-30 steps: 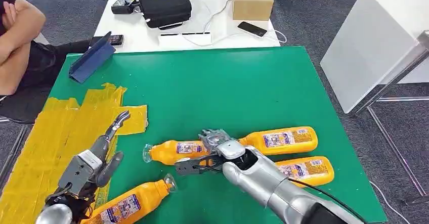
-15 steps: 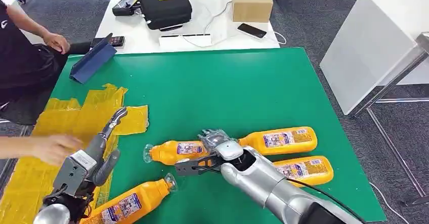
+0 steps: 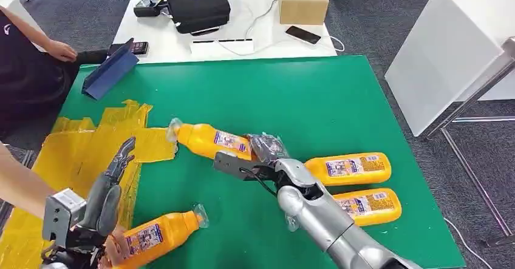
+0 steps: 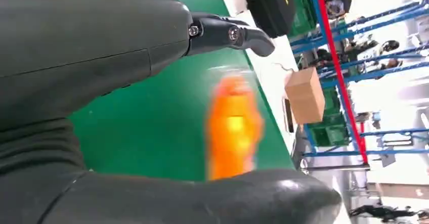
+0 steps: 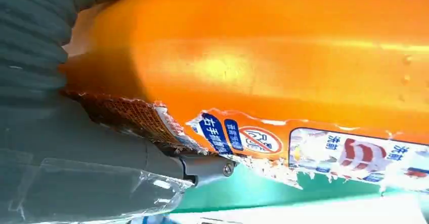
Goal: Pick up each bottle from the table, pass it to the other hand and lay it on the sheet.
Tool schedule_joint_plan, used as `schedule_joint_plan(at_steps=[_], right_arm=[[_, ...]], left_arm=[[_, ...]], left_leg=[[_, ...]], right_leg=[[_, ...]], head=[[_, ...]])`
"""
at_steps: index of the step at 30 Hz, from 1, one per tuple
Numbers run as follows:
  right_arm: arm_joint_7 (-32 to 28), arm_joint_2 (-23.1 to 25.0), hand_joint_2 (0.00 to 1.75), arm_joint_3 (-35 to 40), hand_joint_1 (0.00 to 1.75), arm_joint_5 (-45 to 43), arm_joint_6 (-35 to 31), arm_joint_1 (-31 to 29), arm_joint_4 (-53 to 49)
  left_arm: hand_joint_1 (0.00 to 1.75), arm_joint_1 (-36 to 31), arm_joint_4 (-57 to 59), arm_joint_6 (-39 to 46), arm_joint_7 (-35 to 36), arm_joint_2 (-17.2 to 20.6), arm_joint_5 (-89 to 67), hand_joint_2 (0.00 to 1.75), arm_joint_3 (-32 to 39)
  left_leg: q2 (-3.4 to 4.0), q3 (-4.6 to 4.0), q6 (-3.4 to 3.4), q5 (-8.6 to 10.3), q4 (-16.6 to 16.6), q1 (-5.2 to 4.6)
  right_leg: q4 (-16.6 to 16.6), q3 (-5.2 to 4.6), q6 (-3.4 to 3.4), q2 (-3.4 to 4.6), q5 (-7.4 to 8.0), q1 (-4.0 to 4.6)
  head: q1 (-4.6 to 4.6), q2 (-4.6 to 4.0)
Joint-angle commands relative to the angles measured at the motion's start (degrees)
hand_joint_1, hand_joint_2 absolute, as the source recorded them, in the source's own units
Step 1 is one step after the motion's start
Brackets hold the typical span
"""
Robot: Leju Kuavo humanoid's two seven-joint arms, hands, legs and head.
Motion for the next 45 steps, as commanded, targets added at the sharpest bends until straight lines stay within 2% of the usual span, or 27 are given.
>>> schedule_joint_plan(at_steps=[1,6,7,9,12,17,22,31,40,45], right_arm=[[-0.56,-1.79,1.75,-4.42,1.75,-4.31,1.67,1.22,-9.50],[-4.76,-1.73,1.75,-5.27,1.75,-7.50,-2.74,2.84,-14.10],[-5.27,-1.68,1.75,-5.26,1.75,-8.18,-3.33,3.28,-15.75],[-7.69,-1.64,1.75,-4.50,1.75,-10.16,-5.33,4.15,-19.91],[-8.74,-2.22,1.75,-1.02,1.75,-11.69,-5.66,4.12,-23.57],[-9.32,-4.19,1.75,3.65,1.75,-12.04,-4.40,4.27,-26.08],[-10.05,-4.31,1.75,7.80,1.75,-11.77,-2.40,2.45,-22.91],[-10.07,-4.31,1.75,8.17,1.75,-11.89,-2.12,2.15,-22.55],[-8.09,-3.87,1.75,19.09,1.75,-17.25,4.60,-4.83,-16.07],[-7.73,-4.03,1.75,25.09,1.75,-23.67,11.75,-8.33,-16.49]], left_arm=[[0.00,1.40,1.07,-1.49,-0.72,-2.34,0.48,0.00,3.98],[0.00,2.37,1.39,-2.72,1.40,-3.15,8.86,0.00,4.58],[0.00,2.72,1.59,-3.07,1.84,-2.93,10.82,1.75,4.75],[0.00,3.64,2.95,-5.70,5.29,-2.72,22.16,1.75,5.25],[0.00,4.53,5.24,-9.94,6.60,-1.59,33.48,1.75,5.58],[0.00,3.91,4.17,-9.50,6.84,-2.05,34.31,1.75,2.49],[0.00,3.25,3.94,-8.81,6.73,-1.04,36.49,1.75,-0.69],[0.00,3.11,3.99,-8.71,6.66,-0.93,36.48,1.75,-0.81],[0.00,0.81,3.87,-8.26,5.83,0.70,38.14,1.75,-5.60],[0.00,0.18,5.14,-9.50,5.90,2.38,42.85,1.75,-7.51]], left_leg=[[0.06,-0.04,-0.02,0.00,0.00,0.02],[0.09,-0.01,-0.03,-0.01,0.00,0.03],[0.10,-0.08,-0.02,-0.01,0.00,0.02],[0.17,0.00,-0.04,-0.06,0.01,0.03],[0.15,0.04,-0.04,-0.04,-0.07,-0.03],[0.06,-0.02,-0.05,-0.01,-0.06,0.03],[0.11,-0.01,-0.03,-0.01,-0.05,0.03],[0.10,-0.02,-0.05,-0.02,-0.05,0.01],[0.20,-0.02,-0.05,0.01,-0.05,0.02],[0.19,0.01,-0.05,-0.02,-0.05,0.03]], right_leg=[[-0.03,-0.01,-0.01,-0.05,0.00,0.03],[-0.04,0.03,-0.01,-0.05,0.00,0.04],[-0.02,-0.06,-0.01,0.01,0.01,0.03],[-0.02,0.03,-0.02,0.02,-0.03,0.04],[-0.03,0.02,-0.03,0.05,-0.04,-0.02],[-0.08,0.01,-0.03,-0.05,0.00,0.04],[-0.08,0.02,-0.02,-0.02,0.01,0.04],[-0.06,0.01,-0.04,-0.01,-0.01,0.02],[-0.05,-0.03,-0.04,0.08,0.04,0.03],[-0.05,0.02,-0.05,0.06,0.00,0.04]], head=[[0.02,0.00],[0.02,0.00],[0.02,0.00],[0.02,0.00],[0.02,0.00],[0.02,0.00],[0.02,0.00],[0.02,0.00],[0.02,0.00],[0.02,0.00]])
